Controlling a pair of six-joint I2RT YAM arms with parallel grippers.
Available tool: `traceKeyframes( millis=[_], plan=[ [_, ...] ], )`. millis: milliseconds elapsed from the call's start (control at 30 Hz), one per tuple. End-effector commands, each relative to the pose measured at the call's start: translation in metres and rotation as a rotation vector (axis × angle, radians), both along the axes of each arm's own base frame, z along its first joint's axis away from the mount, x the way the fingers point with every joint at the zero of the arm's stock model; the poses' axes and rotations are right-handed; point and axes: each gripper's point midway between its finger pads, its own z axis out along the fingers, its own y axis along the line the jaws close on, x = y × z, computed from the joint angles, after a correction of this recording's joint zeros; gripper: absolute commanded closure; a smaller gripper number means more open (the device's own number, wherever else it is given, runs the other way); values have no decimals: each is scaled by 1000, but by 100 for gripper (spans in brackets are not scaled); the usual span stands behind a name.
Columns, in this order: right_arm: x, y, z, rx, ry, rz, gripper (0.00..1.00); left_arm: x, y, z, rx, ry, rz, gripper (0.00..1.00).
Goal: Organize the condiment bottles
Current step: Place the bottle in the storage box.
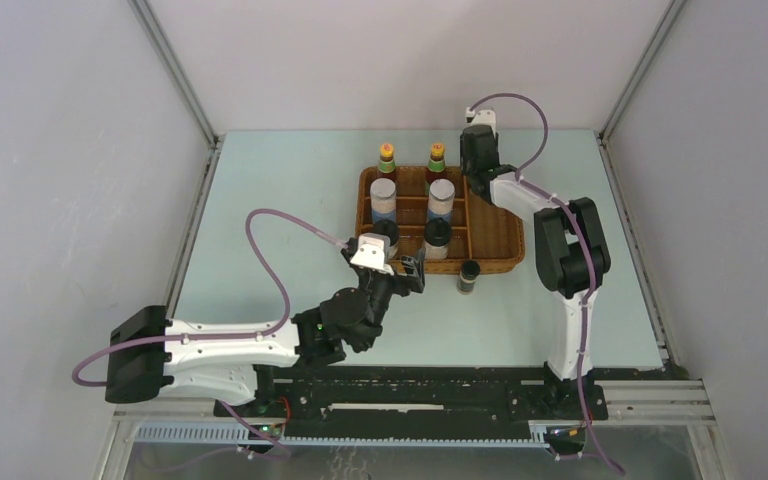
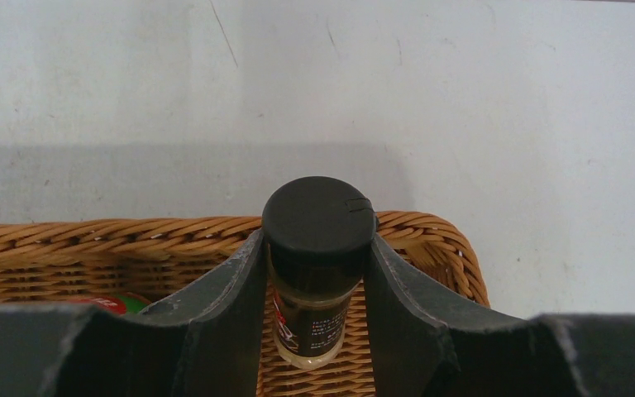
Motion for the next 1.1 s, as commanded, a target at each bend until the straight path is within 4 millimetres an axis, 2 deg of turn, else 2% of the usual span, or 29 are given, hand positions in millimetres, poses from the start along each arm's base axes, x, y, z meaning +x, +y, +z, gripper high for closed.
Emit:
traceKeyframes(
  millis=[0,533,667,900,1067],
  plan=[
    [8,6,22,27,-48,5,100,2,1,7,-44,-7,4,18],
    [-4,3,16,42,-12,-5,100,1,0,7,-51,-4,-8,18],
    [-6,4,24,56,-24,-3,100,0,-3,3,-30,1,-23,18],
    [-17,2,56,88,-73,2,100,-4,-22,1,77,-15,-111,15],
    [-17,5,58,83,-81,19,100,-8,-24,6,64,-3,-142,15]
  ],
)
